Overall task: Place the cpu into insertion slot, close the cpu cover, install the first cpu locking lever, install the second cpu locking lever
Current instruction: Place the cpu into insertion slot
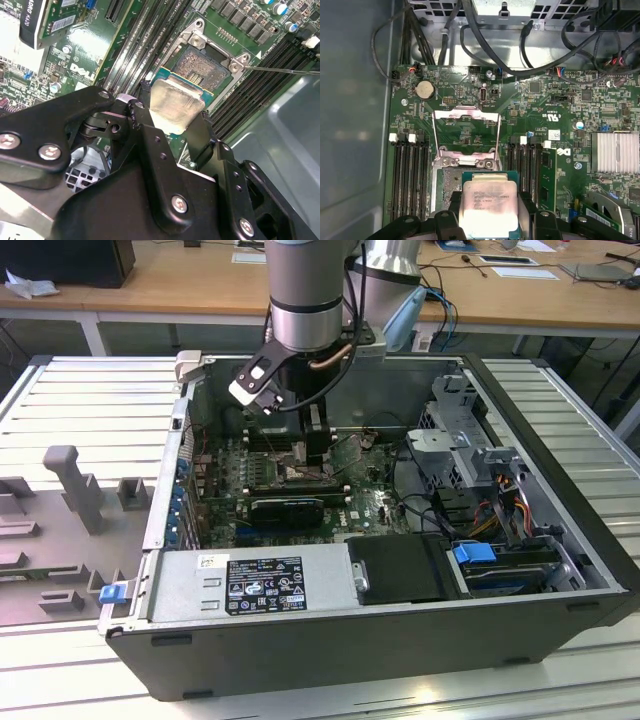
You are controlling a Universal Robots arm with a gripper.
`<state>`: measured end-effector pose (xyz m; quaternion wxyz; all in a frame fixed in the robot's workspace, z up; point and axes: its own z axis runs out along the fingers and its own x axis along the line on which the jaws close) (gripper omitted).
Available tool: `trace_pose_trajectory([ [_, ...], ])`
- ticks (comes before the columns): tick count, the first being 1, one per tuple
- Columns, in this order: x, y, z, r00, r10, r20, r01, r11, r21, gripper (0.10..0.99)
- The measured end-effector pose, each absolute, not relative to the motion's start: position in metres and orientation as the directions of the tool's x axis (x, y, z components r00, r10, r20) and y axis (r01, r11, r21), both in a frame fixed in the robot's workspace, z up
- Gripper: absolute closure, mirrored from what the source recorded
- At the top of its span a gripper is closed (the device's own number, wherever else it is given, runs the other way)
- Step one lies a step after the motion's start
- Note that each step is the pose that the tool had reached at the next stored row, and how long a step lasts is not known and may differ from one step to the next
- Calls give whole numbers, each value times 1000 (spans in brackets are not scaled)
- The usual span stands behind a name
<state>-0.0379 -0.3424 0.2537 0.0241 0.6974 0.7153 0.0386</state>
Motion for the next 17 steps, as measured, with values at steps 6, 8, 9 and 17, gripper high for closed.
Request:
trace_pose_trajectory([
  [6,-38,-342,251,-22,1000,19,996,20,89,561],
  [8,-38,-342,250,-20,1000,19,996,18,89,561],
  [9,-38,-342,250,-20,1000,19,996,18,89,561],
  [17,-38,-340,248,10,1000,19,996,-11,89,561],
])
